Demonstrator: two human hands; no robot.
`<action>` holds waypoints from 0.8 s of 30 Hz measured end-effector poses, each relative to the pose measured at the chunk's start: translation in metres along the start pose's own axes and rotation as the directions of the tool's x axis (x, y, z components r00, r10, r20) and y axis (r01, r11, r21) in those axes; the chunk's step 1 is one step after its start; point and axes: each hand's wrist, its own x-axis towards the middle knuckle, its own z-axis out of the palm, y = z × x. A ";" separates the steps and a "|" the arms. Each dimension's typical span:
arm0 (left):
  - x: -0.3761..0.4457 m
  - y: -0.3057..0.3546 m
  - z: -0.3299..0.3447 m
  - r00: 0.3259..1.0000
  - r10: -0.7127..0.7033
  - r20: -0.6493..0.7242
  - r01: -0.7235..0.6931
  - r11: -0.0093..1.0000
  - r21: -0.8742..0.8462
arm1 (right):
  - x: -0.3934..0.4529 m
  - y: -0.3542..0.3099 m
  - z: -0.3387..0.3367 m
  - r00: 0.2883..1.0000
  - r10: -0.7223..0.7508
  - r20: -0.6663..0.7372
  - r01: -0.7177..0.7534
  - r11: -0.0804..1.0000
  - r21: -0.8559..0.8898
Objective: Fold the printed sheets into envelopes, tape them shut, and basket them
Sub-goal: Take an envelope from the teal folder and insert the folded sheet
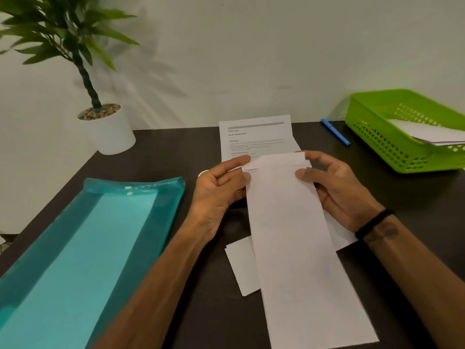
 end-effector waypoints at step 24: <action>-0.003 -0.009 -0.002 0.921 0.378 -0.094 -0.268 0.790 0.551 | -0.012 -0.002 0.010 0.989 0.032 0.144 -0.004 0.982 -0.191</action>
